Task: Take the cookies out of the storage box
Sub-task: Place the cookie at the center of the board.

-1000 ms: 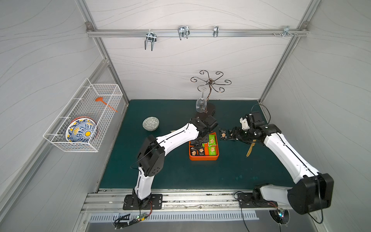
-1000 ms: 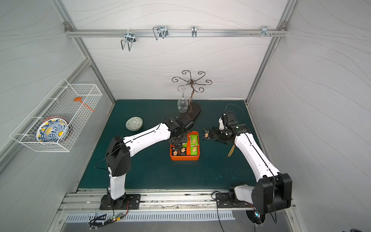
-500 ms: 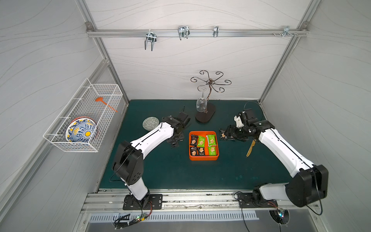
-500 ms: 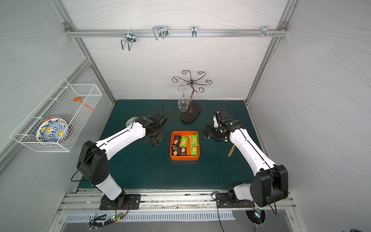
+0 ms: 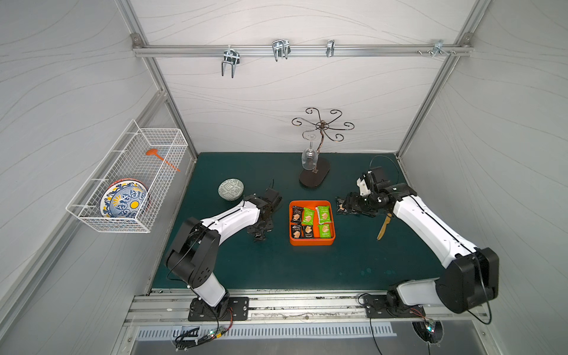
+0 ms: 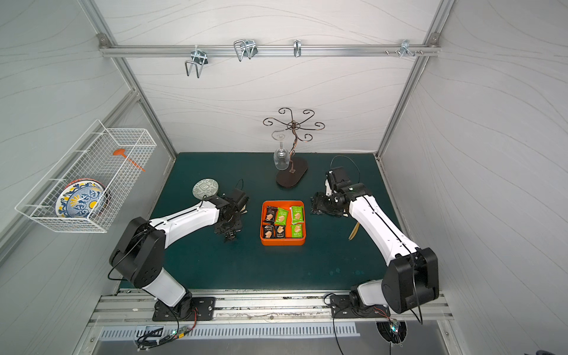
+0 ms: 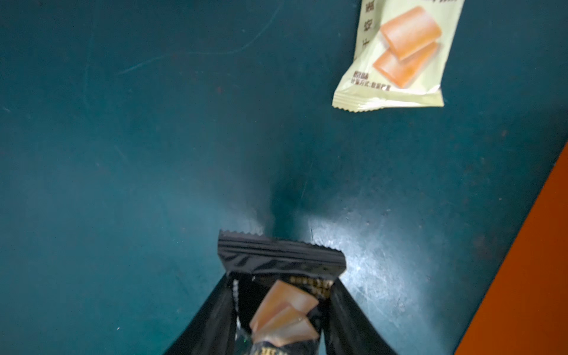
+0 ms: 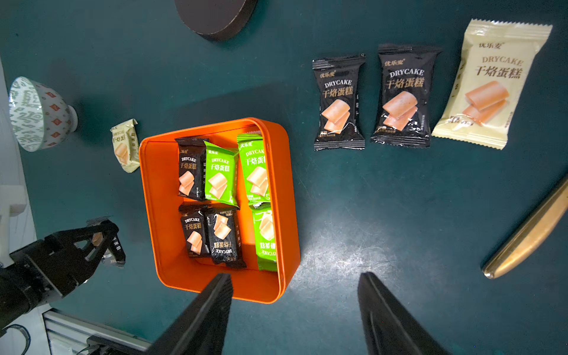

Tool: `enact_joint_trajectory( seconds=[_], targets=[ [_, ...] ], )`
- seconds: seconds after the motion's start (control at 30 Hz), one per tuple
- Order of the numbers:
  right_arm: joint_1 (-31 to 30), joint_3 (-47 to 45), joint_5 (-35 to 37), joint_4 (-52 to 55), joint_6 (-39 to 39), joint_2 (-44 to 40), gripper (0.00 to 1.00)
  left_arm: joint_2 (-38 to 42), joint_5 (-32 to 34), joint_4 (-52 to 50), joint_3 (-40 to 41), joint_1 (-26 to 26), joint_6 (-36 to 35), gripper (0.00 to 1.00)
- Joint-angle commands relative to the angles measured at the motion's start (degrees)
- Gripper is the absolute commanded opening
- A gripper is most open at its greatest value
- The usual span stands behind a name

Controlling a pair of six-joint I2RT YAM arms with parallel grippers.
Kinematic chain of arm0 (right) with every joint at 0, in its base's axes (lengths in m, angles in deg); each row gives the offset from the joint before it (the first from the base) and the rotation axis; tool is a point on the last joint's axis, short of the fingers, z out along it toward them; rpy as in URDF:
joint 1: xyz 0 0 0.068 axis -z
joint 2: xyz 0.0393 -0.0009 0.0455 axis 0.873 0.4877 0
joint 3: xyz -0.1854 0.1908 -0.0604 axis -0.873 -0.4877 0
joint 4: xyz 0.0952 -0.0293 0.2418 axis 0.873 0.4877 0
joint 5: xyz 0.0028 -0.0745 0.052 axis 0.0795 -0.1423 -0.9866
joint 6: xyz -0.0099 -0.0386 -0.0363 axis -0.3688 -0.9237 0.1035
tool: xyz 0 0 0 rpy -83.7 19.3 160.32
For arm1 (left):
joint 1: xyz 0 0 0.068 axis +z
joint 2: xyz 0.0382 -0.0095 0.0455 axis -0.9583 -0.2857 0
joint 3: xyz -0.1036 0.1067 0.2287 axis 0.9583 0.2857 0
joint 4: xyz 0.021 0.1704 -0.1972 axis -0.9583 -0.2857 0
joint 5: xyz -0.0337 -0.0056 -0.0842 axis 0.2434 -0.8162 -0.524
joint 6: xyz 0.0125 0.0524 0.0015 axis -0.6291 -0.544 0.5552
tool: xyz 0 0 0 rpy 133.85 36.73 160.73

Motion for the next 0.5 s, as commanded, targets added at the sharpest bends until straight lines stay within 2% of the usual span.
enact_joint_trajectory(
  seconds=[0.0, 0.27, 0.47],
  targets=[
    [-0.5, 1.3, 1.0, 2.1, -0.5, 0.5, 0.7, -2.1, -0.6, 4.0, 0.1, 0.0, -0.8, 0.47],
    [-0.6, 1.0, 1.6, 2.9, -1.1, 0.3, 0.7, -5.2, -1.6, 6.2, 1.0, 0.0, -0.2, 0.48],
    [-0.6, 1.4, 1.8, 3.1, -1.5, 0.3, 0.7, -5.7, -1.9, 5.7, -0.1, 0.0, 0.1, 0.58]
  ],
)
